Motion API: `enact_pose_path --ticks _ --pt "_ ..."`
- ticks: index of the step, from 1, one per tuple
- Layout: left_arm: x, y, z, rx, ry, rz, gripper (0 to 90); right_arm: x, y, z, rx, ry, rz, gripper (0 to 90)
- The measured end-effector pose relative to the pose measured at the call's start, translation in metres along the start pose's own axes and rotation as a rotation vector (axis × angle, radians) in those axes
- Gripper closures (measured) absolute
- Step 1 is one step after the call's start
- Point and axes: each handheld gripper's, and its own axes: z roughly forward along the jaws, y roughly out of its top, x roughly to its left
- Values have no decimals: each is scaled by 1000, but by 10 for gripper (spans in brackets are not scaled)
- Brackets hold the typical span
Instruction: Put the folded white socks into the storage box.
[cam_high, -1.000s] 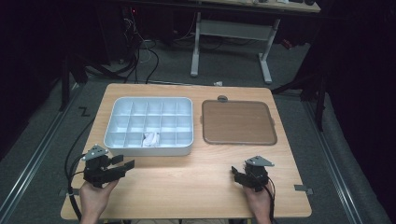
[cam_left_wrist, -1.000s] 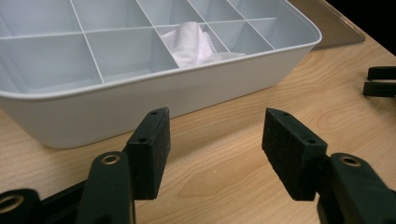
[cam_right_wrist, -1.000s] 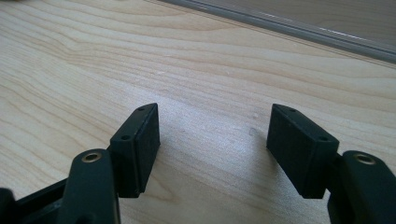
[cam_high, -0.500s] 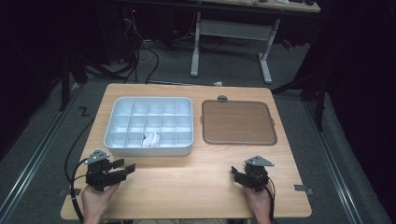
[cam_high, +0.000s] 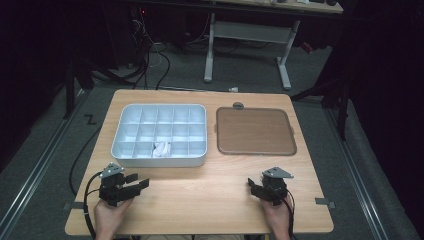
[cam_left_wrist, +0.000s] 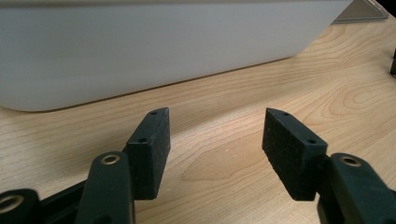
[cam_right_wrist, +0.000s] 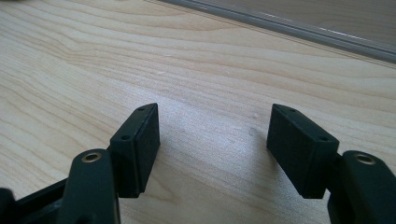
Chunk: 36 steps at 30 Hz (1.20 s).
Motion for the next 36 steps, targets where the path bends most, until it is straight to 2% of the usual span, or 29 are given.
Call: enact_pose_path --ticks 3,9,14,36 --pt "1 -3 3 -8 18 20 419 0 0 0 0 0 0 350" --pt "3 -6 10 -6 42 29 420 0 0 0 0 0 0 350" --pt "4 -9 15 -10 61 60 419 0 0 0 0 0 0 350" --pt "8 -18 32 -51 94 122 404 0 0 0 0 0 0 350"
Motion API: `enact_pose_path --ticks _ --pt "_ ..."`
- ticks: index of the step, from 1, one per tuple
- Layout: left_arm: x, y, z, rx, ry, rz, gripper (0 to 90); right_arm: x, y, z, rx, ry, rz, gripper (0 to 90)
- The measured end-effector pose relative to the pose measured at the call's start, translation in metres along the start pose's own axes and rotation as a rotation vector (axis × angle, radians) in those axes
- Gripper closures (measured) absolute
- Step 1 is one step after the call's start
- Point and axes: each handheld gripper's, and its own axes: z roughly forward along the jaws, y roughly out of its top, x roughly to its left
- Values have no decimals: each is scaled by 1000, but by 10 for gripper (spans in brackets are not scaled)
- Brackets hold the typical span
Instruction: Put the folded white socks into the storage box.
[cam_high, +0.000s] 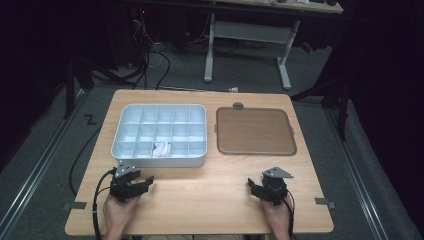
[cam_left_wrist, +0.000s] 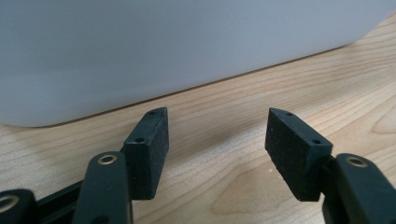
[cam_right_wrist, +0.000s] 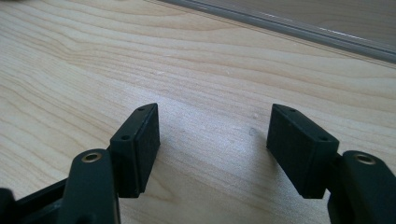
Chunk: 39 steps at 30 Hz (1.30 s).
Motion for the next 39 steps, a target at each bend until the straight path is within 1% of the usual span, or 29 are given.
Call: enact_pose_path --ticks 4,9,15,17,22,25,30,39 --pt "0 -4 2 1 9 19 396 0 0 0 0 0 0 349" --pt "0 -6 3 -11 3 35 390 0 0 0 0 0 0 350" --pt "-2 -7 4 -13 -4 37 354 0 0 0 0 -1 0 350" --pt "-3 -8 5 -12 0 51 349 0 0 0 0 -1 0 350" --pt "-7 -14 7 -9 15 110 323 0 0 0 -1 -2 0 350" --pt "-8 -15 7 -7 18 126 316 0 0 0 0 -2 0 350" --pt "-9 -16 7 -5 20 139 308 0 0 0 0 -2 0 350" --pt "-9 -16 7 -5 21 142 304 0 0 0 0 -2 1 350"
